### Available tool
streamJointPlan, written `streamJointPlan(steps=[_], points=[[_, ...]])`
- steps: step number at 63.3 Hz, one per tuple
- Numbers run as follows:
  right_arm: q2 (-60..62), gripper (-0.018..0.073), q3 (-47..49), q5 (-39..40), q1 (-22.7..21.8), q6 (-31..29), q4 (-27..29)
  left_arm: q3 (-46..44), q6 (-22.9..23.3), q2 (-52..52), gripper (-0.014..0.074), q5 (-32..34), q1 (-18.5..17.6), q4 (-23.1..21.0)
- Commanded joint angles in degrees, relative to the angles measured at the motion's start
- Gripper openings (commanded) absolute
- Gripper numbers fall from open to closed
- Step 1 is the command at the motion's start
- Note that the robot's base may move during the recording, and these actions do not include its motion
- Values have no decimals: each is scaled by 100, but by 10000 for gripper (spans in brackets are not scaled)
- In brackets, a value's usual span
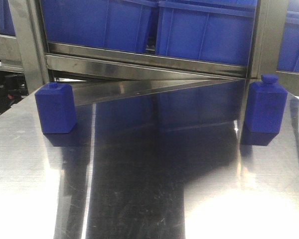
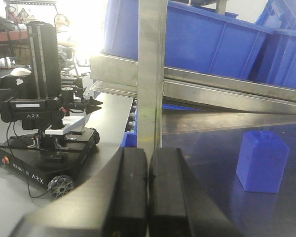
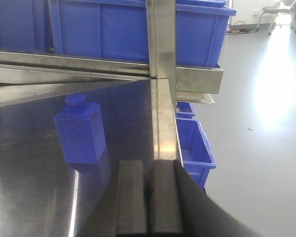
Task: Pick and sort blue part to right shelf
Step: 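Lower the left gripper toward the blue part nearest the left arm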
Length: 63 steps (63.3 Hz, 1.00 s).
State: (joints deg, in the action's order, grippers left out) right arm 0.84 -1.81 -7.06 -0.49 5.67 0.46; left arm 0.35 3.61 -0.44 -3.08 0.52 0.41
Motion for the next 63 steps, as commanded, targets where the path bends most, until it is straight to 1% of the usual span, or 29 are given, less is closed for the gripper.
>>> streamJointPlan(steps=[1,43,48,53,57,60,63], points=[[94,35,126,527,-39,-1,-46,145,25,-107,125,490,-29,-41],[94,35,126,527,-39,-1,-46,145,25,-107,125,574,-29,-41],[94,35,126,527,-39,-1,-46,145,25,-107,125,838,-29,-41],[94,35,126,534,-39,-1,-46,133,25,-107,125,1496,-29,-41],[94,35,126,534,-39,-1,-46,9,25,-94,125,1832,-29,-41],[94,35,126,534,-39,-1,-46,-190,25,-63,125,1741,-29,-41],[94,35,126,540,-39,-1,-46,-564,25,36,125,1463,-29,14]])
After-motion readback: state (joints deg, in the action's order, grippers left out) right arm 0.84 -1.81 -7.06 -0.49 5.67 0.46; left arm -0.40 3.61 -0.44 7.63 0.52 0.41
